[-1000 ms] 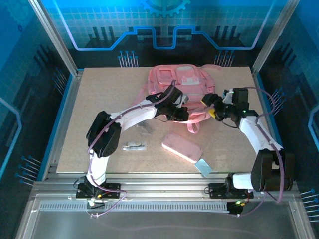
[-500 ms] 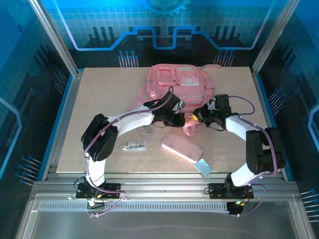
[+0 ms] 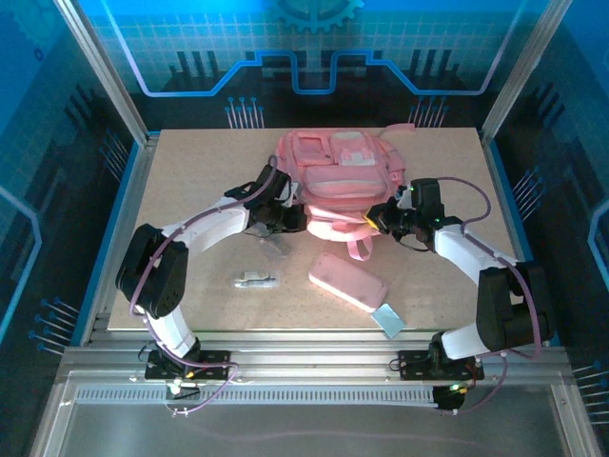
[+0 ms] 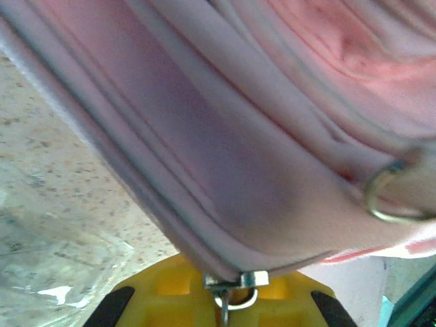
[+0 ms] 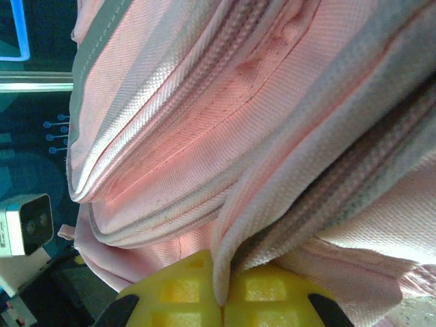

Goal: Pack books, pencil case, and school supplies into a backpack

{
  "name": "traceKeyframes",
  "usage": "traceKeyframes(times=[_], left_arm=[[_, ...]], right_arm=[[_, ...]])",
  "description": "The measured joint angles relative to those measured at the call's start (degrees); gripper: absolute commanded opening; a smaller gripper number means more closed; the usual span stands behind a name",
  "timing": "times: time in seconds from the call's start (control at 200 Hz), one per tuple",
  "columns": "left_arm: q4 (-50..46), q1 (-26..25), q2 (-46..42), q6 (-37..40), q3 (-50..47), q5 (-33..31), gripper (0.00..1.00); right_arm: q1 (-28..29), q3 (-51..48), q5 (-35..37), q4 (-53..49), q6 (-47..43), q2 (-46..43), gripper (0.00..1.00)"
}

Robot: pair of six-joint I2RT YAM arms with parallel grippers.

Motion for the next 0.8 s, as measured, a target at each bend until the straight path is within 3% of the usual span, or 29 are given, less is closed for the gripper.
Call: traceKeyframes(times=[0.32,0.545,0.795], left_arm=[[-5.1,7.5,7.6,6.1,8.8,-0.3,0.00],[-6.8,9.4,9.0,13.2,12.3,1.2,0.00],[-4.2,12.9,9.1,16.9,12.3,10.7,0.00]], right_arm=[[1.1,2.1,1.6,-3.0,-5.1,-1.8,0.00],[1.0,3.7,2.8,-5.7,-8.4,-2.3,0.00],[1.0,7.4,2.5,-8.6,-12.4,-2.3,0.00]])
